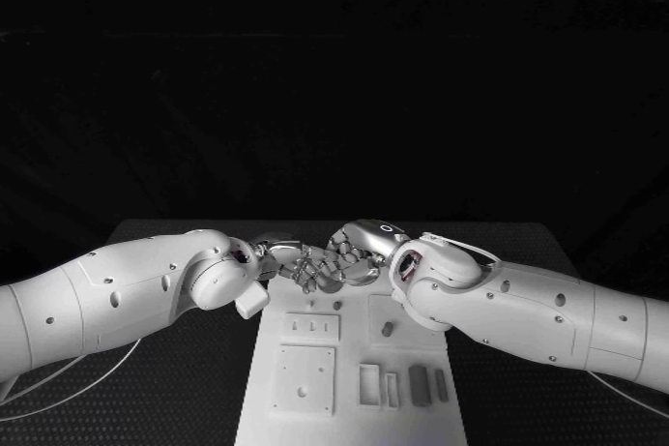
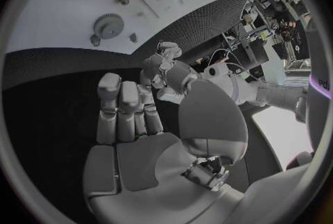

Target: Assemble the parts on the task board

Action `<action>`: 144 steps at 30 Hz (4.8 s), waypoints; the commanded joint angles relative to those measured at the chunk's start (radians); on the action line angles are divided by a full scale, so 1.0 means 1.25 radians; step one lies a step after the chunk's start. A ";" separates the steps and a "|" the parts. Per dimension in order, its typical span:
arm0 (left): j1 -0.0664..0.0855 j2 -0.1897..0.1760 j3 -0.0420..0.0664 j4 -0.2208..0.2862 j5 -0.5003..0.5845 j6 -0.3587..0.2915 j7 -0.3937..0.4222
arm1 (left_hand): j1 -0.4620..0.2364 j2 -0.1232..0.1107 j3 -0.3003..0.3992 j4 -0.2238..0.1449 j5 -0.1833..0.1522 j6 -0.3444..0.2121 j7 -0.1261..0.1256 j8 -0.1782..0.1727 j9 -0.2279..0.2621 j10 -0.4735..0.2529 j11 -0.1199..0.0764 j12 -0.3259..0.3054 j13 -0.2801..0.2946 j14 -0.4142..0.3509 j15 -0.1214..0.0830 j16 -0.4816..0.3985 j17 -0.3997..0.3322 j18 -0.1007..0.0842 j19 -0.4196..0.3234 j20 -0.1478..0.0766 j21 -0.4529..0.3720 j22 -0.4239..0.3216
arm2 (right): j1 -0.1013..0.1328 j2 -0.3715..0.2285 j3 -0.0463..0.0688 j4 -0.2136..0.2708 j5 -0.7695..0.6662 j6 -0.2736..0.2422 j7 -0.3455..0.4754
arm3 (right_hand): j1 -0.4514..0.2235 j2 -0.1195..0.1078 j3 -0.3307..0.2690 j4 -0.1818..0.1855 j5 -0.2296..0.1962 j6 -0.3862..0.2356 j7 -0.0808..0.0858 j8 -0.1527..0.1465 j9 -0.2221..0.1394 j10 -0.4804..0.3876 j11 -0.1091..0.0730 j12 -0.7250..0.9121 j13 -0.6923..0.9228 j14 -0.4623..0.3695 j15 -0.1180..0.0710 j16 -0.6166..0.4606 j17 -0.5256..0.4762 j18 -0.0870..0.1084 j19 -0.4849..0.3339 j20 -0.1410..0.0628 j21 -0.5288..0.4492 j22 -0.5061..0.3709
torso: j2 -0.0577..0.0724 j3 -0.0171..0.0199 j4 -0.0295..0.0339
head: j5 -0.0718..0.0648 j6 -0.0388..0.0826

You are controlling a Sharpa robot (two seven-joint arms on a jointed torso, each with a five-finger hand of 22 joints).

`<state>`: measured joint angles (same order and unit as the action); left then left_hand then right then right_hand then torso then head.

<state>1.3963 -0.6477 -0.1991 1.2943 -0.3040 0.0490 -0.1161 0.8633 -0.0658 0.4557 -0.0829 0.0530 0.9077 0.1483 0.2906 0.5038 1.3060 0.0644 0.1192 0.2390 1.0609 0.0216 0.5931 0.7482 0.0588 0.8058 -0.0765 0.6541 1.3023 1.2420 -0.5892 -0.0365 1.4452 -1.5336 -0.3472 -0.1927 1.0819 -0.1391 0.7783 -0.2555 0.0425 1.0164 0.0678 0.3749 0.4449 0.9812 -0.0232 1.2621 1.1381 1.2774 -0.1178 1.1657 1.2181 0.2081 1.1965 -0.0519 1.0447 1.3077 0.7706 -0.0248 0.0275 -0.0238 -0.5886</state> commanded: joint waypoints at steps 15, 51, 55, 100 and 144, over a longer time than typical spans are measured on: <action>0.001 0.004 0.001 0.007 0.000 0.011 0.007 | 0.033 0.023 0.011 -0.038 -0.003 0.017 -0.008 0.005 0.001 0.007 -0.004 -0.002 0.006 -0.003 0.002 -0.002 0.003 0.007 -0.004 0.002 0.004 -0.001 | -0.004 0.015 -0.008 -0.004 0.007 0.020 0.010 | -0.004 0.007 0.005 -0.001 0.005 0.022 0.013 0.042 0.035 0.004 0.000 0.002 -0.001 0.002 -0.007 -0.001 -0.001 0.043 0.004 0.000 0.004 0.004 | 0.000 0.0009 0.0000 | 0.000 -0.003; 0.000 0.014 0.000 0.000 -0.017 0.000 -0.026 | 0.039 0.070 0.028 -0.092 -0.002 0.068 -0.028 0.021 0.000 0.048 -0.023 0.015 0.026 0.002 0.000 -0.004 0.007 0.004 -0.003 0.000 0.008 -0.004 | -0.006 0.018 -0.011 0.000 0.008 0.021 0.005 | -0.005 0.006 0.008 -0.002 0.005 0.023 0.013 0.043 0.036 0.005 0.000 0.002 -0.001 0.003 -0.007 -0.001 -0.002 0.043 0.005 -0.001 0.004 0.003 | 0.000 0.0007 -0.0003 | -0.002 -0.007; 0.000 0.014 0.000 0.001 -0.019 0.000 -0.026 | 0.056 0.083 0.038 -0.112 -0.002 0.072 -0.029 0.022 -0.001 0.052 -0.025 0.017 0.029 0.004 0.000 -0.003 0.008 0.003 -0.003 0.000 0.010 -0.004 | -0.006 0.018 -0.012 0.000 0.007 0.022 0.004 | -0.005 0.006 0.008 -0.002 0.005 0.023 0.013 0.043 0.036 0.005 0.000 0.002 -0.001 0.003 -0.007 -0.001 -0.002 0.043 0.005 -0.001 0.003 0.003 | 0.000 0.0009 -0.0006 | -0.003 -0.006; -0.005 -0.003 0.001 0.002 -0.092 -0.029 -0.048 | 0.059 0.109 0.096 -0.134 0.004 0.131 -0.055 0.051 0.034 0.110 -0.054 0.061 0.084 0.041 -0.025 0.046 0.036 -0.015 0.000 -0.022 0.034 0.005 | -0.006 -0.001 -0.012 -0.015 0.036 0.016 -0.002 | -0.069 -0.072 -0.052 0.037 0.055 -0.011 0.025 0.019 0.022 -0.015 0.011 -0.011 -0.001 -0.003 0.002 -0.010 -0.004 0.043 0.004 -0.001 -0.004 0.002 | 0.000 0.0006 -0.0001 | -0.004 -0.008; -0.009 -0.004 -0.011 0.037 -0.441 -0.042 -0.195 | 0.024 0.104 0.103 -0.161 0.143 0.171 -0.100 0.039 0.123 0.125 -0.123 0.540 0.458 0.157 -0.161 0.396 0.147 0.003 0.138 -0.132 0.266 0.022 | -0.003 -0.079 0.023 -0.186 0.209 -0.080 0.058 | -0.059 -0.083 -0.070 0.060 0.084 -0.034 0.033 0.006 0.013 -0.029 0.019 -0.021 -0.008 -0.017 0.009 -0.026 -0.010 0.043 -0.011 -0.001 -0.024 -0.003 | 0.000 0.0033 0.0006 | 0.003 -0.033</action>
<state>1.3856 -0.6552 -0.2124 1.3359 -0.7791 -0.0139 -0.2925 0.8901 0.0518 0.5773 -0.2793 0.2272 1.0790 0.0725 0.3415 0.6465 1.4635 -0.0820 0.7803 0.8010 1.2294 -0.1434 1.0779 0.9300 0.0461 0.9725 -0.1429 0.9785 1.3080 1.2385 -0.6912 -0.0093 1.2191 -1.3073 -0.4325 -0.1412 1.0019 -0.2383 0.6941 -0.1847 0.1472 0.9792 0.1076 0.3860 0.4630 0.9523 -0.0019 1.2410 1.1296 1.2646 -0.1054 1.1374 1.2075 0.2164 1.1874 -0.0539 1.0182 1.3059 0.7703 -0.0214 0.0274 -0.0205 -0.6259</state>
